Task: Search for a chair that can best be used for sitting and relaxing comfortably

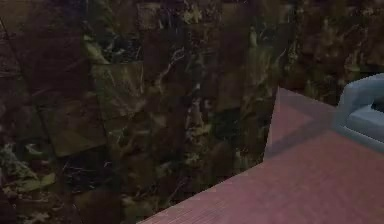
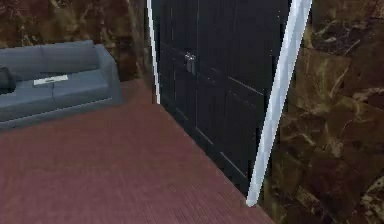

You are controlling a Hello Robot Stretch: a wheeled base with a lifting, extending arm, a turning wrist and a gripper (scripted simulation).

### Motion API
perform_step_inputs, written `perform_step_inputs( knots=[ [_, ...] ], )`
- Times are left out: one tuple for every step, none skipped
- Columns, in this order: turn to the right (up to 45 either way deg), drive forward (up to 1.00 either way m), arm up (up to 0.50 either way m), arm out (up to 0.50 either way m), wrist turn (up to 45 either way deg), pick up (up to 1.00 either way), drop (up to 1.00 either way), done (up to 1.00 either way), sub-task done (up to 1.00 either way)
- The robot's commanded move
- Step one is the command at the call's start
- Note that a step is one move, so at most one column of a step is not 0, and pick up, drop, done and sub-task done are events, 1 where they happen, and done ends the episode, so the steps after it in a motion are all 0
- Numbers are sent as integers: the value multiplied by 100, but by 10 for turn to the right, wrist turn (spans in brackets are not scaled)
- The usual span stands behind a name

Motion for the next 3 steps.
perform_step_inputs(
  knots=[
    [390,0,0,0,0,0,0,0,0],
    [0,100,0,0,0,0,0,0,0],
    [0,80,0,0,0,0,0,0,0]
  ],
)
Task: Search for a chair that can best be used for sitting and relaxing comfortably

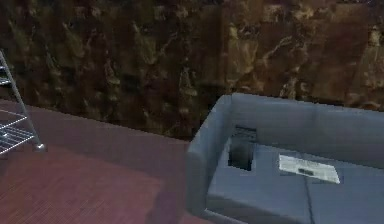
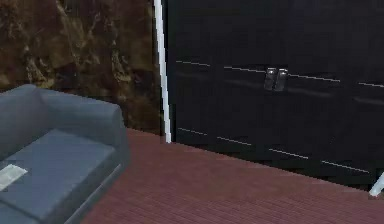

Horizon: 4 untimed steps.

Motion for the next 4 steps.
perform_step_inputs(
  knots=[
    [300,0,0,0,0,0,0,0,0],
    [0,5,0,0,0,0,0,0,0],
    [-420,0,0,0,0,0,0,0,0],
    [0,45,0,0,0,0,0,0,0]
  ],
)
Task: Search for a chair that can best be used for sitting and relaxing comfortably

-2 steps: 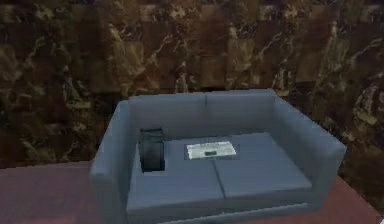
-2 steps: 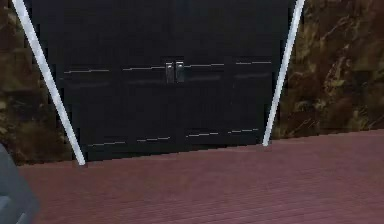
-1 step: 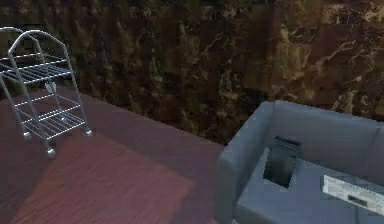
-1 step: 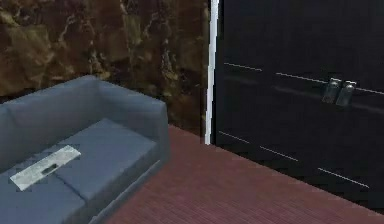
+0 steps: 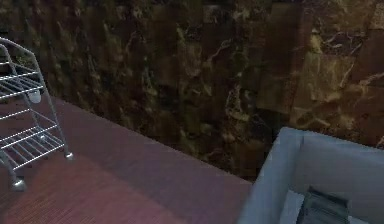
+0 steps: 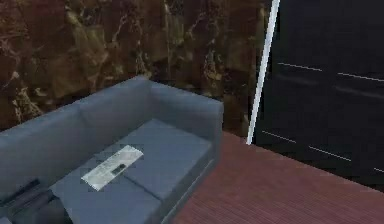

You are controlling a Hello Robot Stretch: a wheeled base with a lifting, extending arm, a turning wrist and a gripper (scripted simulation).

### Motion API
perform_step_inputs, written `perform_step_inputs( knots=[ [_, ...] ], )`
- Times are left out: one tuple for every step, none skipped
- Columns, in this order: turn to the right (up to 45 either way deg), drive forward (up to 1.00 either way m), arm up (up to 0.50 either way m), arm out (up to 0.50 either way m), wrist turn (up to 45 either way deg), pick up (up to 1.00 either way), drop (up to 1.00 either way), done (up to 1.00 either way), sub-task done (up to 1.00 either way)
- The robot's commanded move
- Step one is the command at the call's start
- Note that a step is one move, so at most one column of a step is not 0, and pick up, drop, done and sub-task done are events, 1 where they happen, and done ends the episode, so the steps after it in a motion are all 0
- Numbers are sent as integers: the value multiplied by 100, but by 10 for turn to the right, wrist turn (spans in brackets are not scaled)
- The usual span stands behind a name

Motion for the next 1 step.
perform_step_inputs(
  knots=[
    [-450,0,0,0,0,0,0,0,0]
  ],
)
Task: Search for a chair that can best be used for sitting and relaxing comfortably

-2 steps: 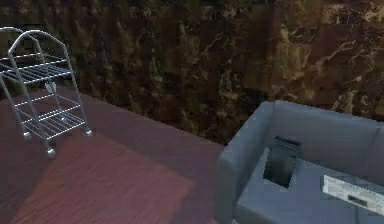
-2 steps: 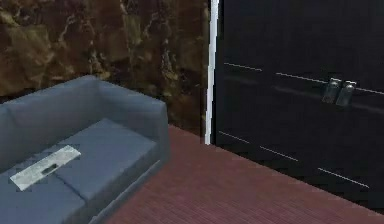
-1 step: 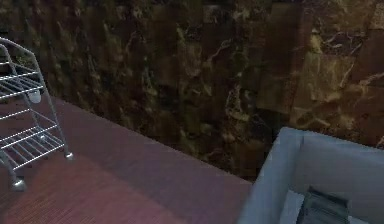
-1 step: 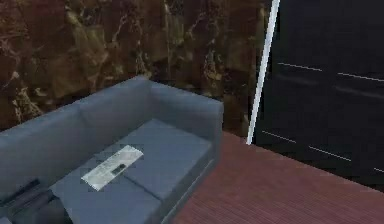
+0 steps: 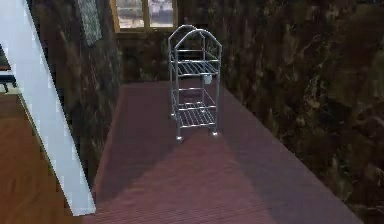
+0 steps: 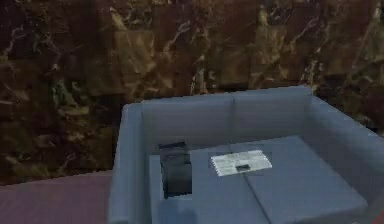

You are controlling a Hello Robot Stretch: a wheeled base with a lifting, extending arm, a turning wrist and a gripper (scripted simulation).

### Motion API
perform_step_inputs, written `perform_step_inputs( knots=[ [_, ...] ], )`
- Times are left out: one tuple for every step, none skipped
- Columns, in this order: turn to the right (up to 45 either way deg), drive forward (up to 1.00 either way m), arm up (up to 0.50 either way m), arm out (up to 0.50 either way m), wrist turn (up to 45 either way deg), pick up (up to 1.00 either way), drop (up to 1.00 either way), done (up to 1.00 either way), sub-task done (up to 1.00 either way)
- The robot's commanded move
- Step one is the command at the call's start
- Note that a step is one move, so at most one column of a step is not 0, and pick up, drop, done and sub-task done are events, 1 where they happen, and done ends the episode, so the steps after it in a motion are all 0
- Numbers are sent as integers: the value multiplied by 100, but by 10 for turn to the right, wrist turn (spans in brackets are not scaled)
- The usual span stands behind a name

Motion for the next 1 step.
perform_step_inputs(
  knots=[
    [-300,0,0,0,0,0,0,0,0]
  ],
)
